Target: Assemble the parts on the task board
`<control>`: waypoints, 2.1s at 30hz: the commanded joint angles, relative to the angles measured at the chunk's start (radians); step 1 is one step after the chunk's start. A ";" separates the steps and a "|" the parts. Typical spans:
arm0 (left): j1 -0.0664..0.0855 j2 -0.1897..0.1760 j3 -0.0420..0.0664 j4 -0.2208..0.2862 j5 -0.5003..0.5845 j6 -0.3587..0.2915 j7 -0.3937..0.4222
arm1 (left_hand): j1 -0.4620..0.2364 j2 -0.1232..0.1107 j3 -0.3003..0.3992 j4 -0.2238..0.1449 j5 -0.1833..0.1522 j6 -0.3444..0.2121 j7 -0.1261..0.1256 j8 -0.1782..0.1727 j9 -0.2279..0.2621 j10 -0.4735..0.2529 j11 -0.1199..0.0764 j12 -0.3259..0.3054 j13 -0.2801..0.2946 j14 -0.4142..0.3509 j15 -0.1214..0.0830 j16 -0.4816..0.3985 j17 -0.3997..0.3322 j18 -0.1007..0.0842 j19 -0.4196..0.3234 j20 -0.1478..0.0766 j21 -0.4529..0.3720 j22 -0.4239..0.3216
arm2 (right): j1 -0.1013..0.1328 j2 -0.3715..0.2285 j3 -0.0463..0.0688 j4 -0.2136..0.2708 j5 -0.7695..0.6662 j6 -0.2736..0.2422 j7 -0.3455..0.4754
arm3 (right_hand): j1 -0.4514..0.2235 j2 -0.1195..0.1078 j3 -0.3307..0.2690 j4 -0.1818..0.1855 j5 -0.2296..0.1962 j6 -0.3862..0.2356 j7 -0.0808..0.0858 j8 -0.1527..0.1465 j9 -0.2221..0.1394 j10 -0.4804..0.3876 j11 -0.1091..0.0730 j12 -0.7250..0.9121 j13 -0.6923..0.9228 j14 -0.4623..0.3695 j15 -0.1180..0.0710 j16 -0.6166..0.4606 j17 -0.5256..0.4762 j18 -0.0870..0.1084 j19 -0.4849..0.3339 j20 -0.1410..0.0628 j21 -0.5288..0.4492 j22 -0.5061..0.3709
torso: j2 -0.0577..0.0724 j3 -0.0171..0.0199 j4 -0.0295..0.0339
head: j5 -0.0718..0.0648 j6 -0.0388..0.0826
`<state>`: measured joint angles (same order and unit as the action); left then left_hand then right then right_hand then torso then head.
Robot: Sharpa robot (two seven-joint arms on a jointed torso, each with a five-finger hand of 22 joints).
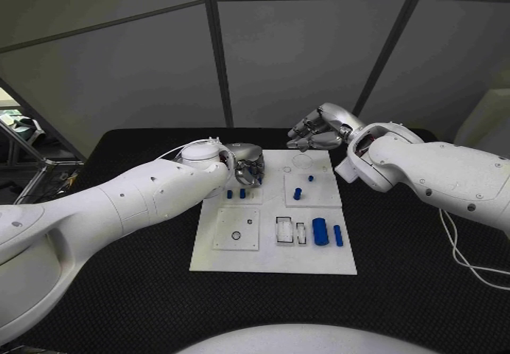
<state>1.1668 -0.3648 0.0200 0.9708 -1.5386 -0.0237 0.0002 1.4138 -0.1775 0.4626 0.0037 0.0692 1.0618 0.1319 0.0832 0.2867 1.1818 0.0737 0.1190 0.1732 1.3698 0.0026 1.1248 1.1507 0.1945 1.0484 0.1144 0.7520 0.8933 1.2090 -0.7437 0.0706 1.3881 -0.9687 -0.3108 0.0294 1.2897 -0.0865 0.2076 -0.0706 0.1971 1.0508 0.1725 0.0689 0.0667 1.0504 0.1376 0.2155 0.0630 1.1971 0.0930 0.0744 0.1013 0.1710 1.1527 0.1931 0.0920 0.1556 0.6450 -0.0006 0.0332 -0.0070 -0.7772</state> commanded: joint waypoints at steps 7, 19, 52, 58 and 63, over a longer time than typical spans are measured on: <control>-0.006 0.010 -0.003 -0.012 -0.006 0.030 0.017 | 0.005 0.015 0.008 -0.006 0.007 0.012 0.001 0.005 -0.004 0.011 0.001 0.006 -0.005 0.013 0.000 0.022 0.010 -0.019 0.009 -0.004 0.029 0.027 | 0.002 0.003 0.001 0.001 0.004 -0.001 0.012 | -0.011 -0.001 -0.001 -0.006 0.007 0.003 0.005 -0.006 -0.001 -0.004 -0.001 -0.003 -0.001 -0.004 0.004 -0.005 -0.002 0.008 -0.001 0.003 -0.003 -0.001 | -0.001 0.0005 0.0013 | -0.001 -0.002; -0.008 0.010 -0.004 -0.023 -0.006 0.004 0.036 | 0.011 0.043 0.018 -0.023 0.022 0.057 -0.008 0.017 -0.007 0.049 -0.012 0.022 -0.010 0.043 -0.011 0.086 0.045 -0.032 0.057 -0.012 0.129 0.115 | 0.002 0.002 0.001 0.002 0.004 0.000 0.012 | -0.014 0.000 -0.001 -0.005 0.007 0.003 0.005 -0.005 -0.001 -0.004 -0.001 -0.003 -0.001 -0.004 0.004 -0.006 -0.002 0.008 -0.001 0.003 -0.004 -0.002 | 0.000 -0.0003 0.0019 | 0.000 -0.002; -0.005 -0.167 0.054 0.147 0.104 -0.090 0.043 | -0.010 0.043 0.010 -0.031 0.087 0.076 -0.007 0.008 -0.013 0.061 -0.014 0.014 -0.016 0.057 -0.015 0.110 0.051 -0.042 0.084 -0.018 0.187 0.169 | 0.002 -0.007 0.001 -0.014 0.012 -0.001 0.016 | -0.016 0.001 0.000 -0.004 0.007 0.004 0.005 -0.005 -0.001 -0.004 -0.001 -0.003 -0.001 -0.004 0.004 -0.006 -0.003 0.008 -0.001 0.004 -0.006 -0.003 | 0.000 -0.0011 0.0012 | 0.019 0.008; -0.006 -0.196 0.057 0.145 0.113 -0.063 0.034 | -0.010 0.043 0.010 -0.032 0.087 0.076 -0.007 0.007 -0.013 0.061 -0.014 0.014 -0.016 0.057 -0.015 0.109 0.048 -0.041 0.083 -0.018 0.184 0.167 | 0.002 -0.009 0.001 -0.015 0.012 0.000 0.016 | -0.016 0.001 0.000 -0.004 0.007 0.004 0.005 -0.005 -0.001 -0.004 -0.001 -0.003 -0.001 -0.004 0.004 -0.006 -0.003 0.008 -0.001 0.004 -0.006 -0.003 | 0.000 -0.0007 0.0016 | 0.021 0.006; -0.007 -0.200 0.057 0.138 0.116 -0.047 0.034 | -0.010 0.043 0.010 -0.032 0.087 0.076 -0.007 0.007 -0.013 0.061 -0.014 0.014 -0.016 0.056 -0.015 0.107 0.047 -0.041 0.082 -0.018 0.183 0.167 | 0.002 -0.007 0.001 -0.016 0.012 0.000 0.016 | -0.017 0.001 0.000 -0.003 0.007 0.004 0.005 -0.005 -0.001 -0.004 -0.001 -0.004 -0.001 -0.004 0.004 -0.006 -0.003 0.008 -0.001 0.004 -0.006 -0.003 | 0.000 -0.0011 0.0002 | 0.023 0.004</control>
<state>1.1588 -0.5657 0.0761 1.1088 -1.4392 -0.0974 0.0411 1.4120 -0.1326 0.4787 -0.0265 0.1505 1.1308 0.1233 0.0890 0.2728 1.2373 0.0574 0.1384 0.1578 1.4207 -0.0107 1.2315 1.1983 0.1936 1.1255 0.0985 0.9319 1.0614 1.2088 -0.7519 0.0704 1.3721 -0.9608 -0.3104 0.0339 1.2813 -0.0864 0.2076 -0.0706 0.2005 1.0508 0.1725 0.0690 0.0668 1.0504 0.1375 0.2155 0.0630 1.1971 0.0929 0.0746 0.0997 0.1710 1.1527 0.1930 0.0921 0.1541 0.6448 -0.0015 0.0345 0.0149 -0.7723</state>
